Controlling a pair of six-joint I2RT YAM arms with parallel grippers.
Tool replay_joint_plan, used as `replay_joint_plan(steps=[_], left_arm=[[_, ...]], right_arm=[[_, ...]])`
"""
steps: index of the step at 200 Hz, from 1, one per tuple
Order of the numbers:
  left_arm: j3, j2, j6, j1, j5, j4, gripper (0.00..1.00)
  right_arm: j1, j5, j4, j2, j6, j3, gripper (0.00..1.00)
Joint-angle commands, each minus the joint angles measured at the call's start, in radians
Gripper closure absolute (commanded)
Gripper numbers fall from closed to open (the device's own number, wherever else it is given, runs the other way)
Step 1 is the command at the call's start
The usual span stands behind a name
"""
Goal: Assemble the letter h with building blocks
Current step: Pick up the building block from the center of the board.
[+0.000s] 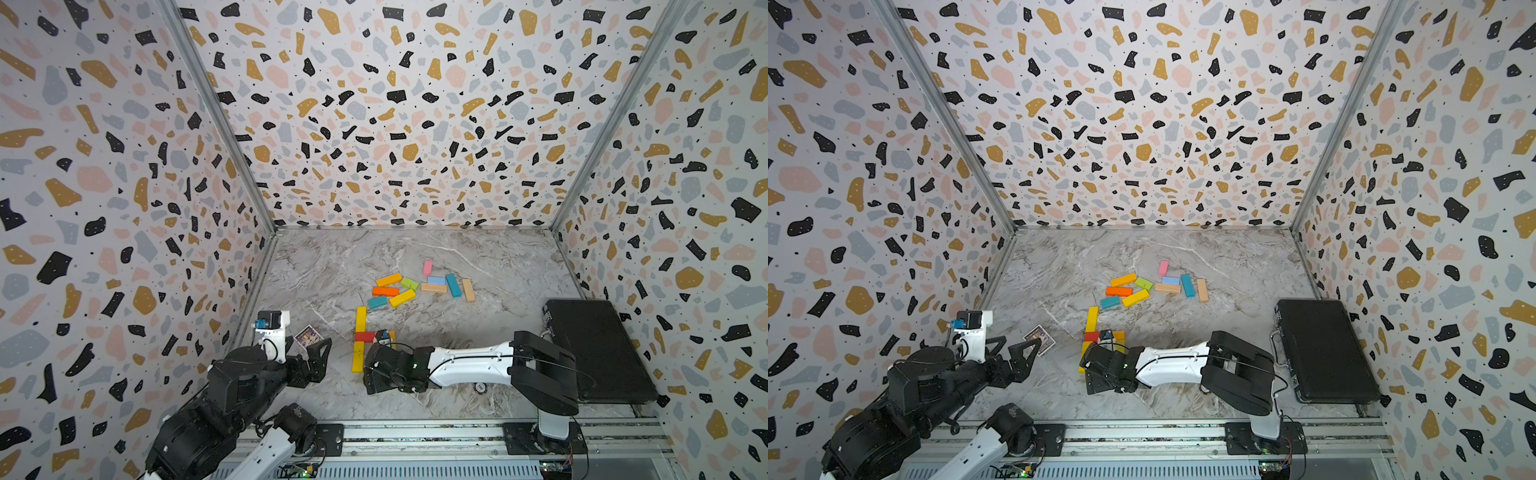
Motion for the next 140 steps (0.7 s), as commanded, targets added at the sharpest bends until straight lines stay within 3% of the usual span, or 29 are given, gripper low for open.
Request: replay_joint_plan(steps=[1,18,58,122,140], left_arm=[[0.015,0.010,-0.002,0.004,-0.009,0.018,0.01],[0.009,0.018,-0.012,0.004,0.002,0.030,0.01],[-0.058,0.062,-0.060,0.004,0.036,0.120,0.01],[-0.155,0.316,-0.151,0.004,0.149,0.379,0.00],[-0.135,0.412,-0.170,0.004,0.155,0.424,0.07]], right_arm=[[0.016,0.029,0.010,-0.143,-0.052,-0.052,0.19],[0.016,0.081,0.000,-0.256,-0.087,-0.116,0.19],[-0.022,0.249,-0.226,-0.476,-0.206,-0.144,0.20],[-0.238,0.109,-0.255,-0.647,-0.264,-0.275,0.24],[-0.322,0.027,-0.213,-0.616,-0.301,-0.289,0.28]])
